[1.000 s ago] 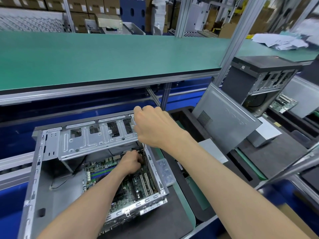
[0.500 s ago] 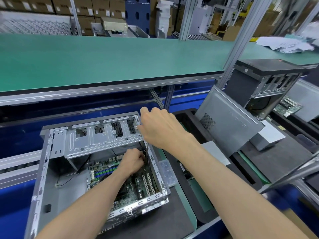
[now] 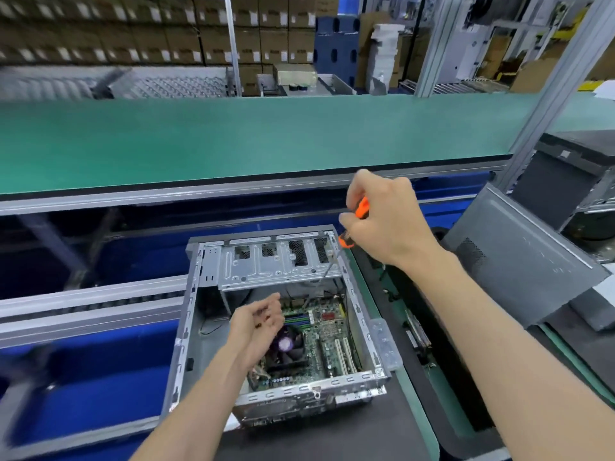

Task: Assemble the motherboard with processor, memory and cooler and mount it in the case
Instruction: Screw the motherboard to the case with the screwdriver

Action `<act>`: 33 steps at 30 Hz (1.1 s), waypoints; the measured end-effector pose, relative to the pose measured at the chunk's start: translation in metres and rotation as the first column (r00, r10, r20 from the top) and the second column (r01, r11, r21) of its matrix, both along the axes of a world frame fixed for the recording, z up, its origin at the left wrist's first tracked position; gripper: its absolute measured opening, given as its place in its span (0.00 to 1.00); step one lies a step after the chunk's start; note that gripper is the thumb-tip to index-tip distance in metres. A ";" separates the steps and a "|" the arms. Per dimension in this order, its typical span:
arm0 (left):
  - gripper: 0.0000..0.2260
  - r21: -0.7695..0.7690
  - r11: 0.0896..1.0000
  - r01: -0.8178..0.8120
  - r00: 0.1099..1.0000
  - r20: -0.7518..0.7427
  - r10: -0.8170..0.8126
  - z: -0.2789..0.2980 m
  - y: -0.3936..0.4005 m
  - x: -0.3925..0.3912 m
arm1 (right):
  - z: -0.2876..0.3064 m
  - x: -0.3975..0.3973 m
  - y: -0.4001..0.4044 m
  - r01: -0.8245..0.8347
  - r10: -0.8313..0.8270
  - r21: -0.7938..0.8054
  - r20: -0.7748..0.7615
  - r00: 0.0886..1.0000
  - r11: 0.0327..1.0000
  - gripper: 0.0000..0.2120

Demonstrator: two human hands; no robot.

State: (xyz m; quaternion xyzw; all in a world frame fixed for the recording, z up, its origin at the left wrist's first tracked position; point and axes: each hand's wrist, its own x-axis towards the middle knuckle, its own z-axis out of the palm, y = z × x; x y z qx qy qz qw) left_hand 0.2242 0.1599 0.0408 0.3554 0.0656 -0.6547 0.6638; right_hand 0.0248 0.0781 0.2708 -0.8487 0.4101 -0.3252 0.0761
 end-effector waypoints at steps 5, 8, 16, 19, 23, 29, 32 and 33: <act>0.16 0.003 0.998 -0.068 0.997 -0.019 0.068 0.003 0.011 0.013 | 0.013 0.018 0.010 -0.026 0.028 -0.033 0.092 0.995 0.999 0.09; 0.21 0.013 0.995 -0.096 0.995 0.004 0.096 0.002 0.013 0.016 | 0.013 0.026 0.017 -0.049 0.052 -0.029 0.119 0.991 0.998 0.10; 0.22 -0.007 0.993 -0.119 0.992 -0.041 0.118 0.002 0.014 0.019 | 0.007 0.036 0.024 -0.083 0.085 -0.021 0.169 0.982 0.996 0.10; 0.23 -0.035 0.993 -0.110 0.993 -0.048 0.109 0.006 0.016 0.017 | 0.003 0.035 0.024 -0.086 0.083 0.008 0.180 0.980 0.996 0.11; 0.18 -0.025 0.994 -0.103 0.994 -0.048 0.102 0.006 0.016 0.018 | 0.003 0.031 0.023 -0.066 0.066 -0.008 0.200 0.978 0.998 0.10; 0.10 0.069 0.990 -0.122 0.992 0.003 0.122 0.001 0.014 0.019 | 0.008 0.028 0.019 -0.055 0.058 -0.021 0.192 0.980 0.998 0.10; 0.07 0.112 0.984 -0.141 0.990 0.044 0.137 -0.002 0.011 0.018 | 0.008 0.027 0.018 -0.049 0.054 -0.027 0.194 0.980 0.998 0.11; 0.06 0.123 0.981 -0.149 0.988 0.061 0.142 -0.003 0.010 0.018 | 0.008 0.027 0.018 -0.045 0.049 -0.026 0.187 0.981 0.999 0.11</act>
